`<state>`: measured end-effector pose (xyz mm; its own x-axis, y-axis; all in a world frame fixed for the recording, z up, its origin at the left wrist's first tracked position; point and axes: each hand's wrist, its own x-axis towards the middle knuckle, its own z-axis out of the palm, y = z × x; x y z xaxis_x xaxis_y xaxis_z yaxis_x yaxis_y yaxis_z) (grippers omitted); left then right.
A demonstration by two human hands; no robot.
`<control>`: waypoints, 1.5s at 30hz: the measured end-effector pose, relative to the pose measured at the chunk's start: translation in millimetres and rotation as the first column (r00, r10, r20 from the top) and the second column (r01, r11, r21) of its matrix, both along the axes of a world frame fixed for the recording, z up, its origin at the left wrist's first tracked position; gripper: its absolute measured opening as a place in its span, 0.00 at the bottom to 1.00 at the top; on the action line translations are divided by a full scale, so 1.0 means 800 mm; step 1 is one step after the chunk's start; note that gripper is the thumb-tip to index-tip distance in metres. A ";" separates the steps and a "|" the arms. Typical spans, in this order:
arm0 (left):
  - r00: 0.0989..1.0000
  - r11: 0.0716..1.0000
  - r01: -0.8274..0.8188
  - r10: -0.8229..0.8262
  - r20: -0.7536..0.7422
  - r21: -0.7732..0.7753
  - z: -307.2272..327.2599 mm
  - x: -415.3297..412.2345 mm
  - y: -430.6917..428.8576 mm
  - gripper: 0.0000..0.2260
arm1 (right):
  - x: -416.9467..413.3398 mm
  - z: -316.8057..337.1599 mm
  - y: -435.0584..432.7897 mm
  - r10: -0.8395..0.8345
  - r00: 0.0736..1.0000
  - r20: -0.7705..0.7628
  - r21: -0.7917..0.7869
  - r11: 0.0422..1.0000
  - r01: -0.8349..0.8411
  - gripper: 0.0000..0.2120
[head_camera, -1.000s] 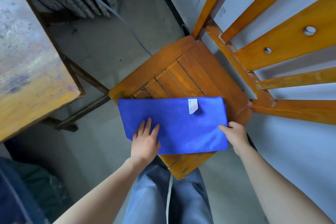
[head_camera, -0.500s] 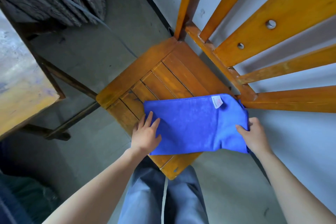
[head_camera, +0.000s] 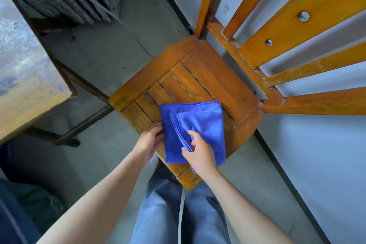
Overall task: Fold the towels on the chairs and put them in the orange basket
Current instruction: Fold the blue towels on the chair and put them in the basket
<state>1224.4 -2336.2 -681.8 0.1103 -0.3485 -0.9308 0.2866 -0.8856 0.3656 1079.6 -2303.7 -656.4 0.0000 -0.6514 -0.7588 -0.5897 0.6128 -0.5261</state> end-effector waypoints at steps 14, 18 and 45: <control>0.918 0.958 0.280 -0.247 0.310 -0.066 -0.006 -0.004 0.011 0.14 | -0.005 -0.028 0.004 0.129 0.987 -0.093 -0.128 0.982 -0.140 0.12; 0.487 0.624 0.776 -0.495 0.719 -0.096 -0.010 -0.012 0.011 0.21 | -0.042 -0.035 -0.012 -0.040 0.892 -0.451 -0.479 0.853 -0.205 0.13; -0.456 -0.213 0.889 -0.497 0.739 0.405 -0.050 -0.019 0.042 0.44 | -0.102 -0.083 0.010 0.597 0.472 -0.649 -0.182 0.480 -0.858 0.38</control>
